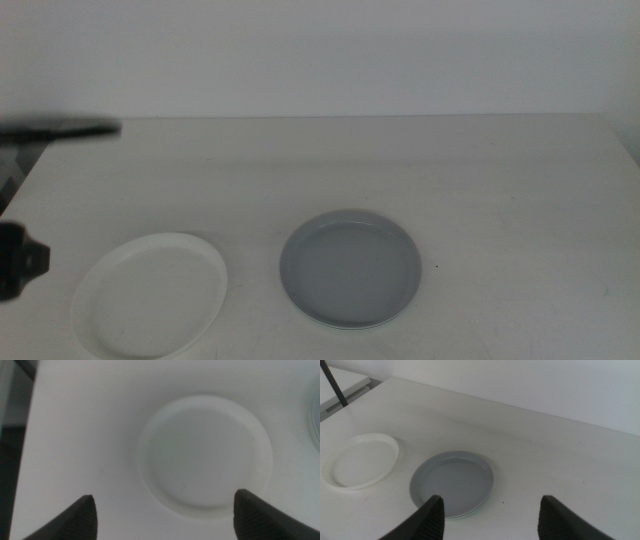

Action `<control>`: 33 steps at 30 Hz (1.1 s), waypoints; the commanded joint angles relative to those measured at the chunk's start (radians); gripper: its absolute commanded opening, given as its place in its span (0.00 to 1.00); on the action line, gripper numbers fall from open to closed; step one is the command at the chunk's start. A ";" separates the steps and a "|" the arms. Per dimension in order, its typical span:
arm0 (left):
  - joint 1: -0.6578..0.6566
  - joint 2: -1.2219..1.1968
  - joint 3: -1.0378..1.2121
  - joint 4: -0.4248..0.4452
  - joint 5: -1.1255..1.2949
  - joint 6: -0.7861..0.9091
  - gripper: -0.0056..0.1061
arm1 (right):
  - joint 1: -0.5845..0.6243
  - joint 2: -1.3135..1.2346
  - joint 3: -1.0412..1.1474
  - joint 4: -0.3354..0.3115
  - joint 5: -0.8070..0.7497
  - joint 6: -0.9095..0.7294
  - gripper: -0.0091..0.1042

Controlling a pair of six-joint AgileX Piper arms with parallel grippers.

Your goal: Stack the three bowls on top of each other.

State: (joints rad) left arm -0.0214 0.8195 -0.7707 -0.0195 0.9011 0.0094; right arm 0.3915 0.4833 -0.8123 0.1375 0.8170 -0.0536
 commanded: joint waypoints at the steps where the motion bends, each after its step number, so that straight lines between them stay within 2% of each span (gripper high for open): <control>1: 0.002 0.068 -0.124 -0.020 0.089 -0.016 0.90 | -0.001 0.008 -0.022 -0.007 -0.070 -0.004 0.50; 4: 0.002 0.140 -0.194 -0.014 0.131 -0.016 0.90 | -0.001 0.008 -0.022 -0.007 -0.070 -0.004 0.50; 11: 0.007 0.239 -0.223 -0.012 0.010 -0.009 0.90 | -0.001 0.008 -0.022 -0.007 -0.070 -0.004 0.50; 14: 0.062 0.314 -0.258 -0.019 0.077 -0.001 0.88 | -0.001 0.008 -0.022 -0.007 -0.070 -0.004 0.50; 19: 0.171 0.467 -0.295 -0.141 0.107 0.241 0.88 | -0.001 0.008 -0.022 -0.007 -0.070 -0.004 0.50; 23: 0.227 0.580 -0.296 -0.205 0.090 0.359 0.88 | -0.001 0.008 -0.022 -0.007 -0.070 -0.004 0.50; 30: 0.235 0.779 -0.296 -0.223 0.043 0.414 0.88 | -0.001 0.008 -0.022 -0.007 -0.070 -0.004 0.50; 33: 0.235 0.852 -0.296 -0.259 0.008 0.415 0.87 | -0.001 0.008 -0.022 -0.007 -0.070 -0.004 0.50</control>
State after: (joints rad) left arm 0.2136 1.6819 -1.0366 -0.2362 0.9321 0.4212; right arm 0.3915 0.4833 -0.8123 0.1355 0.8170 -0.0536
